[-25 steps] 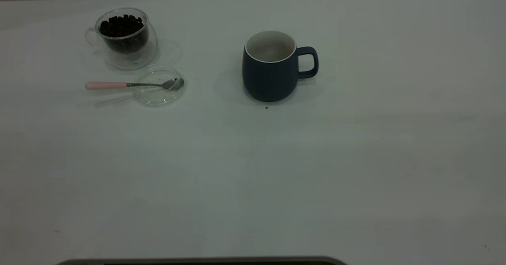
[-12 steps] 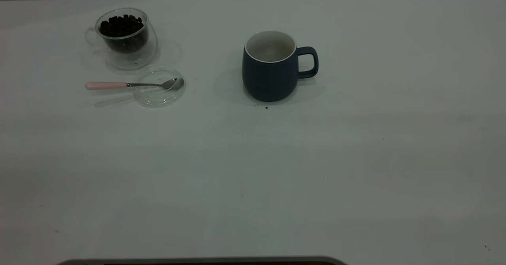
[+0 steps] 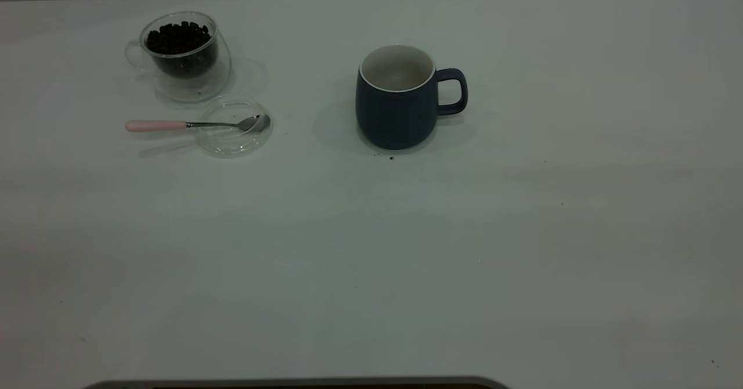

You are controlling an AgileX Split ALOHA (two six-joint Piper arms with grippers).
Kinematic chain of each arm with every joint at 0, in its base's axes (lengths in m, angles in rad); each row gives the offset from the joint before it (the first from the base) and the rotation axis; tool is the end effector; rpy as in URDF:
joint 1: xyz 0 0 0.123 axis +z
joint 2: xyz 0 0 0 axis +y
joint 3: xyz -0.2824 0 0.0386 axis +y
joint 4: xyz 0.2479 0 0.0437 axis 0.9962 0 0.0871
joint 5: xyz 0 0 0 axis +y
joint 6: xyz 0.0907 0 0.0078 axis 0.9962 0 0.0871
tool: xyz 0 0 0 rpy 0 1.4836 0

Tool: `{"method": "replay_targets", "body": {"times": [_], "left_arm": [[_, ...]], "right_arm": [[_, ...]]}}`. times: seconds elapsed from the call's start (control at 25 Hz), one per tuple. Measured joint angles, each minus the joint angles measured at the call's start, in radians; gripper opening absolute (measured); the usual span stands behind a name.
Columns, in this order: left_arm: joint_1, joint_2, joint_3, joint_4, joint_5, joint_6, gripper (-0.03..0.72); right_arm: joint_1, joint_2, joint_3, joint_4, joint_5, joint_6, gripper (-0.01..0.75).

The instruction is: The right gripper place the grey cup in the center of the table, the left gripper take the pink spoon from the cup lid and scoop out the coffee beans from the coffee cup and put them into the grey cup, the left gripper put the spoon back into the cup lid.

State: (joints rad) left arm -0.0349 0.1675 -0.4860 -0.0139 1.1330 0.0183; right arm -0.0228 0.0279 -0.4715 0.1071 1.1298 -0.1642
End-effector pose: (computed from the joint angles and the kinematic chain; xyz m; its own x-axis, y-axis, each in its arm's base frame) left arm 0.0176 -0.0018 0.2667 -0.6638 0.0356 -0.7470 0.0525 0.9986 0.0009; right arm -0.0010 0.0088 0.2643 -0.5511 -0.1050 -0.8278 -0.1232 0.9914 -0.0437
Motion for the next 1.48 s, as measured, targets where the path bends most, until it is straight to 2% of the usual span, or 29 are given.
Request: {"method": "replay_targets", "body": {"times": [0.56,1.48], "left_arm": [[0.012,-0.181,0.000,0.002,0.001,-0.001,0.588],[0.012,-0.186,0.000,0.002,0.001,-0.001,0.588]], "right_arm": [[0.000,0.000,0.000,0.000,0.000,0.000,0.591],[0.000,0.000,0.000,0.000,0.000,0.000,0.591]]}}
